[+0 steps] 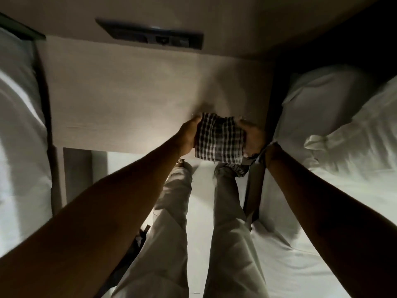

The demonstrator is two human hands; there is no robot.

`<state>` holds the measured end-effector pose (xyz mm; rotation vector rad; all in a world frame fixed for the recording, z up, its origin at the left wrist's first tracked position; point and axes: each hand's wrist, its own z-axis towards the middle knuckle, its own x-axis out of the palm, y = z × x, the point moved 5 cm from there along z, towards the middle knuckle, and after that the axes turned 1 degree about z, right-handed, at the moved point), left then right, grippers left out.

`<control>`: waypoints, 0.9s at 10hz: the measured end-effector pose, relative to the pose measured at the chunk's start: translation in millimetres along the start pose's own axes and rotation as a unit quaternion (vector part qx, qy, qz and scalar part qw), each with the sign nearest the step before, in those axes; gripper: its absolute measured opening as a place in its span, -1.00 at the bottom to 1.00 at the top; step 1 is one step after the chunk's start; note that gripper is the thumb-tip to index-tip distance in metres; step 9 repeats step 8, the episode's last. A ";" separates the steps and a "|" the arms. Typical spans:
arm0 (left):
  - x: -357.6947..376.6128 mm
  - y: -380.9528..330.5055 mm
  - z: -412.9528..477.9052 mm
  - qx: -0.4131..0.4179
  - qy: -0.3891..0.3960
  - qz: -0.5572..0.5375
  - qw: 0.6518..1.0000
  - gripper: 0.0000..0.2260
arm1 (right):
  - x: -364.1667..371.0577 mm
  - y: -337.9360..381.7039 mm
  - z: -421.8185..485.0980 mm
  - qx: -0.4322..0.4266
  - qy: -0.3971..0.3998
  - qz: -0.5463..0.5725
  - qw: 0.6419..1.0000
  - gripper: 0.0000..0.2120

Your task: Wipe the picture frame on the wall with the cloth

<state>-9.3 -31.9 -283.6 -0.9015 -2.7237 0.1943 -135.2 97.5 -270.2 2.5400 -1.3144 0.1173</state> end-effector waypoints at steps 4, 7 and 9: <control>-4.4 -7.9 54.5 0.150 -0.184 0.324 0.916 -0.68 | -59.8 17.6 60.5 -0.074 -0.269 -0.406 0.870 -0.64; 25.0 -57.4 -86.9 0.281 -0.191 0.484 0.806 -0.57 | -2.3 45.9 -68.8 -0.183 -0.220 -0.535 0.795 -0.60; 87.2 -124.7 -227.1 0.508 -0.165 0.507 0.677 -0.58 | 82.6 117.5 -204.2 -0.455 -0.232 -0.542 0.668 -0.69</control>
